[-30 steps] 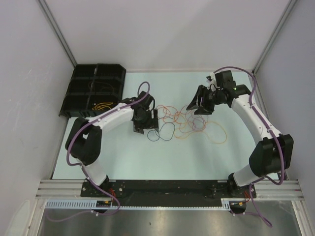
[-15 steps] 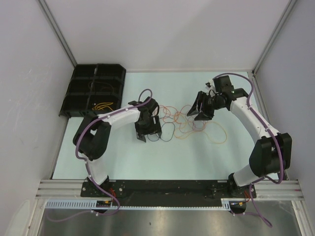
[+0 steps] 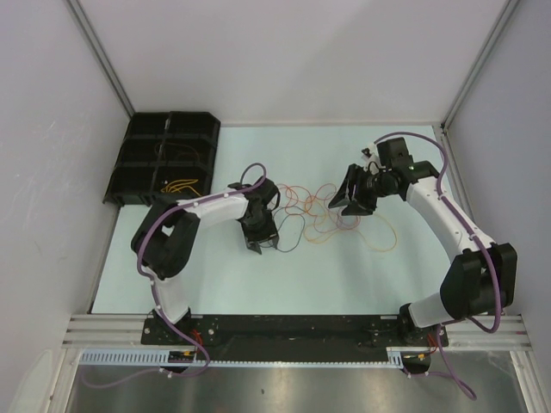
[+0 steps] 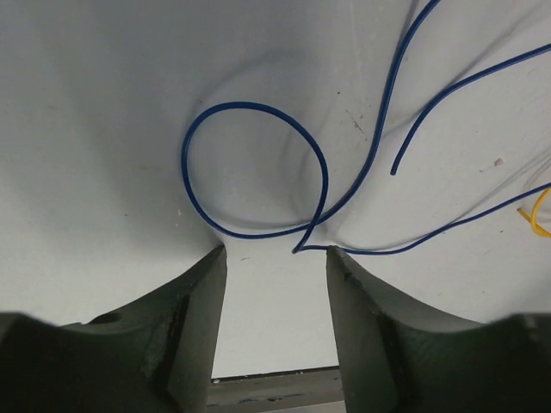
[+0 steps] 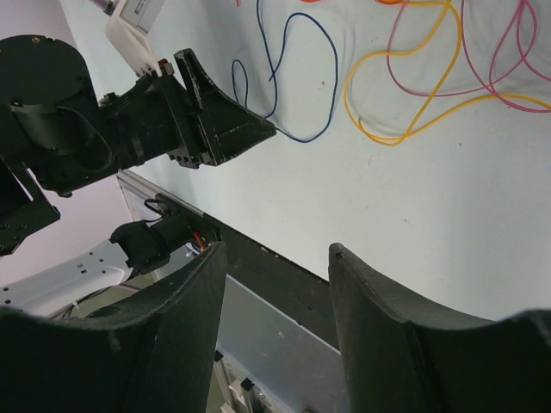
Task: Untangle the cables
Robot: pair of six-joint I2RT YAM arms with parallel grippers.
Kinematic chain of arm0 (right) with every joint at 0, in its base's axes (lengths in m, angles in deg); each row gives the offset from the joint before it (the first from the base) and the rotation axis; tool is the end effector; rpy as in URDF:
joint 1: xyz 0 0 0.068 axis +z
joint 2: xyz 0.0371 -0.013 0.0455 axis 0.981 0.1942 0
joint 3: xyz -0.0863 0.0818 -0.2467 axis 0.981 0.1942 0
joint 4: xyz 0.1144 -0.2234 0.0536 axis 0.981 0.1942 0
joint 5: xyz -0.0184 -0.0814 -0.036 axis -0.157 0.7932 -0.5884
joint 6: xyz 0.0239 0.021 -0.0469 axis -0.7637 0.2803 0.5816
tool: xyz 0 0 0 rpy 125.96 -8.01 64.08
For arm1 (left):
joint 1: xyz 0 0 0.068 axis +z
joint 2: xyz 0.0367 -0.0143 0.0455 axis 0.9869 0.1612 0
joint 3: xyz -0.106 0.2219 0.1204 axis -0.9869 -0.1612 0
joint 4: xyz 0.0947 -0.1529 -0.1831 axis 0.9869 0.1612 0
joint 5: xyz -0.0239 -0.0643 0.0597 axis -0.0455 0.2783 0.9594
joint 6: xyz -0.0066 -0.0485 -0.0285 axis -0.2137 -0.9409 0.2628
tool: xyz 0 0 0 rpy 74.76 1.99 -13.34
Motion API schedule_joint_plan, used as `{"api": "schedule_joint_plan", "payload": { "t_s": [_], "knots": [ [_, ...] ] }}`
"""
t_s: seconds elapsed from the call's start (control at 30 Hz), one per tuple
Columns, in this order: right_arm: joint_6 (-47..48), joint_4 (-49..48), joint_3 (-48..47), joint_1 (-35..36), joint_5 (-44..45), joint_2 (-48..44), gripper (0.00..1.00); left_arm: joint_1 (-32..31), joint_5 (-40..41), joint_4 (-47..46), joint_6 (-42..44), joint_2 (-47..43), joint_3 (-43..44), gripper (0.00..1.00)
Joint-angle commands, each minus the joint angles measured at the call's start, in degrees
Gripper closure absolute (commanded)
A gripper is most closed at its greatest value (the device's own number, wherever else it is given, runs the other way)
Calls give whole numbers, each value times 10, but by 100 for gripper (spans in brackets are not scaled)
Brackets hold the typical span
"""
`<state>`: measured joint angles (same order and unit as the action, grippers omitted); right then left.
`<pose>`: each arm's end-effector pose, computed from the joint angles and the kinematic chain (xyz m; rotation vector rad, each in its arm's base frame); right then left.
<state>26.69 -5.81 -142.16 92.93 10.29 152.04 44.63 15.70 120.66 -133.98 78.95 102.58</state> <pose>0.2793 0.0931 0.2975 0.1266 2.6634 1.0302 0.2700 -0.2016 0.1552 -0.4173 3.0506 -0.2827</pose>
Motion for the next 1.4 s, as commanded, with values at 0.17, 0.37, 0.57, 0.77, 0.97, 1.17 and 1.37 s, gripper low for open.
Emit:
{"api": "schedule_joint_plan", "payload": {
  "t_s": [0.17,0.37,0.57,0.77,0.97,1.17,1.37],
  "knots": [
    [8,-8,4,-4,-12,-23,45,9,74,-34,11,42,21,77],
    [5,-9,3,-6,-19,-24,44,32,105,-46,57,25,37,100],
    [-7,-17,2,-11,-26,-29,45,53,178,18,115,-42,122,100],
    [-32,-42,1,-15,-44,-30,45,105,206,58,147,-110,190,100],
    [-44,-54,-6,-16,-51,-29,45,149,231,93,181,-138,290,100],
    [-47,-60,-10,-16,-55,-30,45,158,180,76,201,-128,322,63],
    [-43,-48,-16,-30,-50,-43,45,154,131,-10,145,-166,143,27]
  ]
}}
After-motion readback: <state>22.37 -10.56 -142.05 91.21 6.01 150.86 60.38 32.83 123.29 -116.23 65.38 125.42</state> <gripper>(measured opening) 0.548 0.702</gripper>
